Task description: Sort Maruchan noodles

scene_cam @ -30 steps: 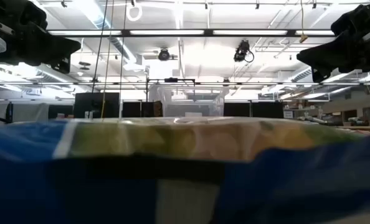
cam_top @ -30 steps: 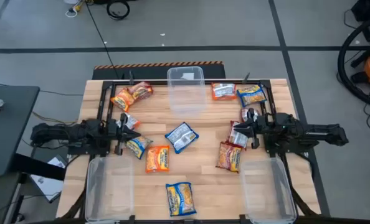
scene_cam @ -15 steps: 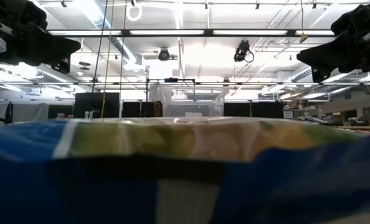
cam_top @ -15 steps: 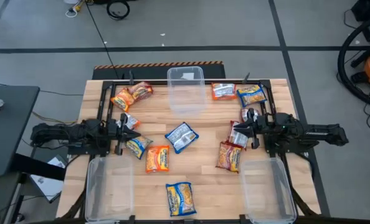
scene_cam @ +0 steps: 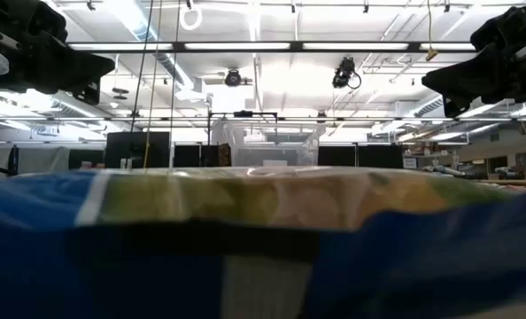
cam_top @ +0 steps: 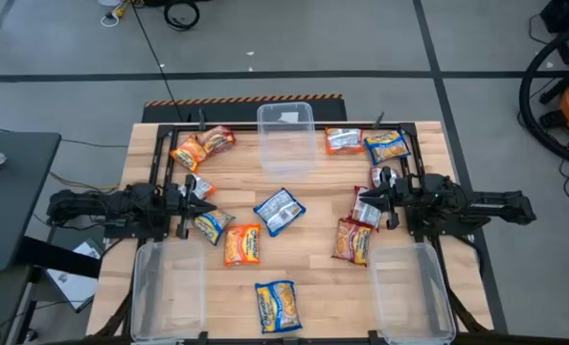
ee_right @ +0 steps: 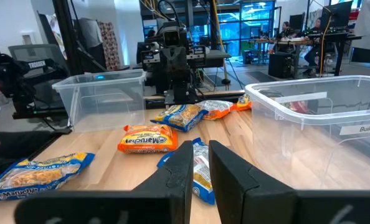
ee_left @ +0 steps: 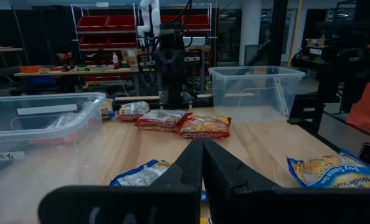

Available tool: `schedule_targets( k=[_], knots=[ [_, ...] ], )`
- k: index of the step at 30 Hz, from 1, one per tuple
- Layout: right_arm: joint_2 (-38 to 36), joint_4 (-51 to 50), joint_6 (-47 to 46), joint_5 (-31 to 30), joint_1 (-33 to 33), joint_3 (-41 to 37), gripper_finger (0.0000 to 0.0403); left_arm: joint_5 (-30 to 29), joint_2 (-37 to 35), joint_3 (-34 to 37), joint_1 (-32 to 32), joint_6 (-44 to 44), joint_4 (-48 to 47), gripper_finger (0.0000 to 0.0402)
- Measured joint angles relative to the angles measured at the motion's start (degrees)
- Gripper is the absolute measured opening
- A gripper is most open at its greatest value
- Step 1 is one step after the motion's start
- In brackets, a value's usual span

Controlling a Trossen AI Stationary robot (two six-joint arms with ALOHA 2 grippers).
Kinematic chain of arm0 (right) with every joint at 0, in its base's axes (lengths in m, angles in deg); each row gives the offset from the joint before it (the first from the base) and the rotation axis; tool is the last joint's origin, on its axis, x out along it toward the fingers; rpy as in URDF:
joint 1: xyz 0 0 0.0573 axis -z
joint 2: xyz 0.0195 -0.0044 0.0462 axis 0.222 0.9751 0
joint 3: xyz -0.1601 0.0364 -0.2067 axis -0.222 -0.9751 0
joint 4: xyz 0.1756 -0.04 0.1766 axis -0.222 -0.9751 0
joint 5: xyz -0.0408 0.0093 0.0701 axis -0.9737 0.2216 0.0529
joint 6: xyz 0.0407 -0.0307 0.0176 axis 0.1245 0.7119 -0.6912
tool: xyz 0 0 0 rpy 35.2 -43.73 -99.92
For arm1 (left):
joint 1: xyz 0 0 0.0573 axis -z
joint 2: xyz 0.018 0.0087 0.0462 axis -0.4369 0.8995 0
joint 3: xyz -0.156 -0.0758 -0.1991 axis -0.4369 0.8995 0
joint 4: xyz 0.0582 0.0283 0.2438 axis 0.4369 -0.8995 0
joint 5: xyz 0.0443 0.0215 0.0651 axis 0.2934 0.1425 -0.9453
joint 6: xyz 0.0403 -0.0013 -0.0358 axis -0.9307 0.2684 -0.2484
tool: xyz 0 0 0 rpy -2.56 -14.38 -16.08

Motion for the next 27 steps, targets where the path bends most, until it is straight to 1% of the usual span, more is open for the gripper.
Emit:
schedule_targets(
  k=[21, 22, 25, 27],
  knots=[
    [0.00, 0.00, 0.00, 0.01, 0.00, 0.00, 0.0058, 0.00, 0.00, -0.02, 0.02, -0.02, 0.00, 0.0012],
    [0.00, 0.02, 0.50, -0.01, 0.00, 0.00, 0.0058, 0.00, 0.00, 0.00, 0.01, -0.01, 0.00, 0.0012],
    [0.02, 0.71, 5.91, -0.42, 0.00, -0.01, 0.0058, 0.00, 0.00, 0.00, 0.00, 0.00, 0.00, 0.0012],
    [0.02, 1.82, 6.64, -0.47, 0.00, 0.00, 0.0058, 0.00, 0.00, -0.02, 0.00, -0.01, 0.00, 0.0012]
  ],
)
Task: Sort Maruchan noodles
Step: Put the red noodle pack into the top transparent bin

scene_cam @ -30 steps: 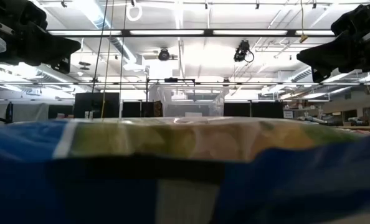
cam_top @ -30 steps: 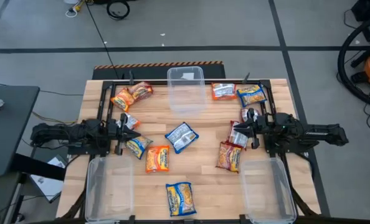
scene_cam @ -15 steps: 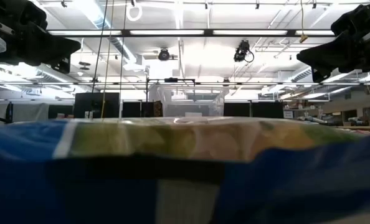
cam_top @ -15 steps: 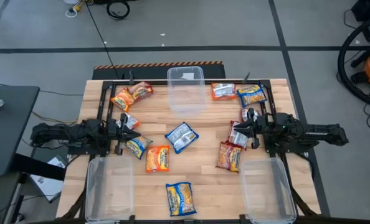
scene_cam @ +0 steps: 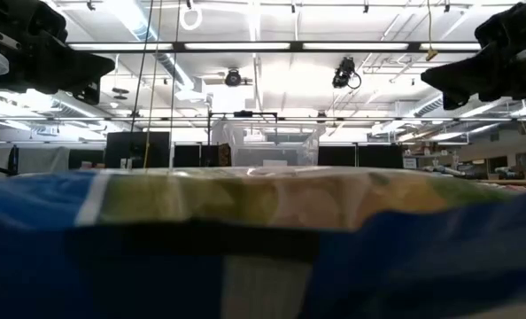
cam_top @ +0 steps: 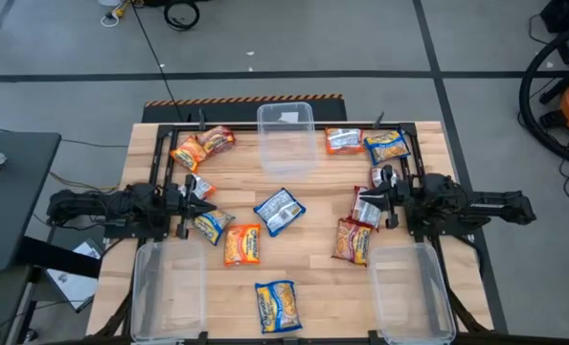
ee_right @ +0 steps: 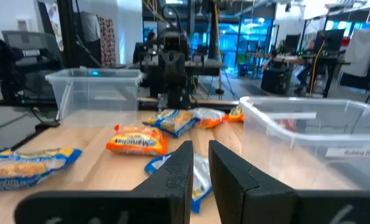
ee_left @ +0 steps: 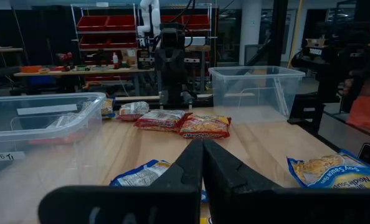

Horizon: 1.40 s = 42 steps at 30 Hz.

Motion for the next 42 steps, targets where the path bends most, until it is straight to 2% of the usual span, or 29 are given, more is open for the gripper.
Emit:
schedule_targets(
  k=[5, 10, 15, 20, 27, 31, 35, 38, 40, 42],
  knots=[
    [-0.01, 3.73, -0.08, -0.36, 0.00, 0.00, 0.0058, -0.02, 0.00, 0.01, 0.00, 0.00, 0.00, 0.0012],
    [0.00, 8.58, -4.15, -5.23, 0.00, 0.00, 0.0058, -0.01, 0.00, 0.01, 0.01, 0.00, 0.00, 0.0012],
    [3.58, 4.36, -7.18, -5.43, -0.87, 3.77, 0.0058, 0.00, 0.00, 0.02, 0.01, 0.00, 0.00, 0.0012],
    [17.38, -3.74, -14.17, -5.50, -6.22, 13.97, 0.0044, -0.02, 0.00, 0.01, 0.02, 0.01, 0.00, 0.0012],
    [43.55, -17.35, -17.49, -19.57, -16.72, 31.12, 0.0008, -0.03, 0.00, 0.01, 0.00, 0.16, 1.65, 0.0012],
    [55.98, -28.99, -22.19, -23.27, -19.03, 42.19, 0.0007, 0.39, 0.00, 0.00, 0.09, 5.73, 3.52, 0.0012],
    [65.45, -36.05, -26.25, -23.39, -19.53, 51.24, 0.0020, 0.47, 0.00, 0.01, 0.09, 12.71, 3.49, 0.0012],
    [70.42, -35.81, -27.67, -24.41, -20.14, 52.81, 0.0035, 0.62, 0.00, 0.01, 0.09, 13.43, 3.81, 0.0012],
    [73.58, -35.53, -32.38, -26.71, -20.37, 52.81, 0.0041, 1.91, 0.00, 0.01, 0.09, 13.56, 5.81, 0.0012],
    [75.95, -35.70, -34.65, -25.44, -20.25, 52.82, 0.0045, 3.10, 0.02, 0.02, 0.31, 13.86, 7.92, 0.0011]
  ],
)
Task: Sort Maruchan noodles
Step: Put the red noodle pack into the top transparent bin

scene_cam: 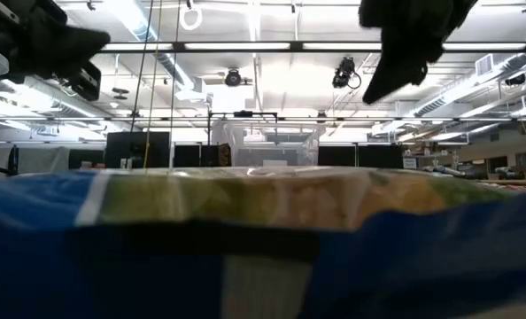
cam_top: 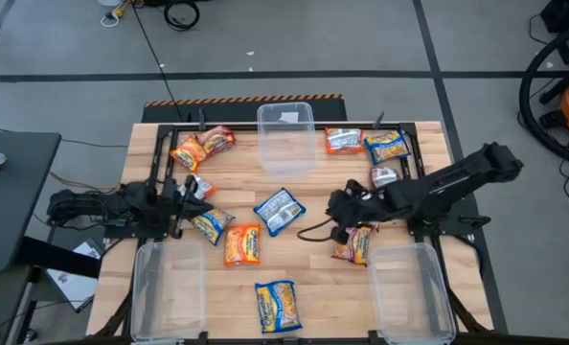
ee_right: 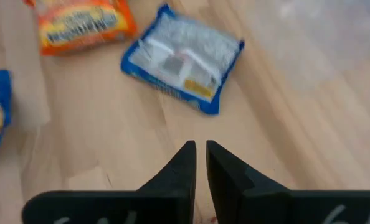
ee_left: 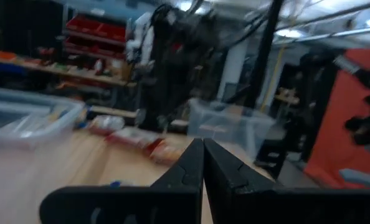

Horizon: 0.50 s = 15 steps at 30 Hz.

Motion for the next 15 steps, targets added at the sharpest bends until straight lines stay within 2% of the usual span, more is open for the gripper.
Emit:
schedule_targets(
  k=[2, 4, 7, 10, 12, 15],
  knots=[
    [2.46, -3.48, -1.61, 5.32, 0.65, 1.87, 0.0048, -1.12, 0.21, 0.00, 0.79, 1.26, 2.64, 0.0011],
    [5.08, -9.54, -2.89, 8.53, 1.06, 7.12, 0.0051, -3.15, 1.63, -0.02, 2.14, 1.30, 5.85, 0.0011],
    [9.90, -20.63, -1.32, 5.64, 0.46, 15.45, 0.0052, -5.43, 6.07, -0.02, 5.07, -0.80, 11.87, 0.0011],
    [14.72, -26.45, 0.25, 3.15, 0.34, 19.94, 0.0053, -7.10, 12.28, -0.02, 8.38, -2.69, 20.34, 0.0011],
    [16.76, -26.77, 0.01, 4.05, 0.78, 20.73, 0.0056, -7.89, 16.30, -0.29, 10.38, -4.48, 24.40, 0.0011],
    [20.63, -27.35, 0.86, 9.23, 2.25, 20.62, 0.0066, -11.28, 22.02, -2.46, 13.18, -5.53, 24.30, 0.0011]
  ],
)
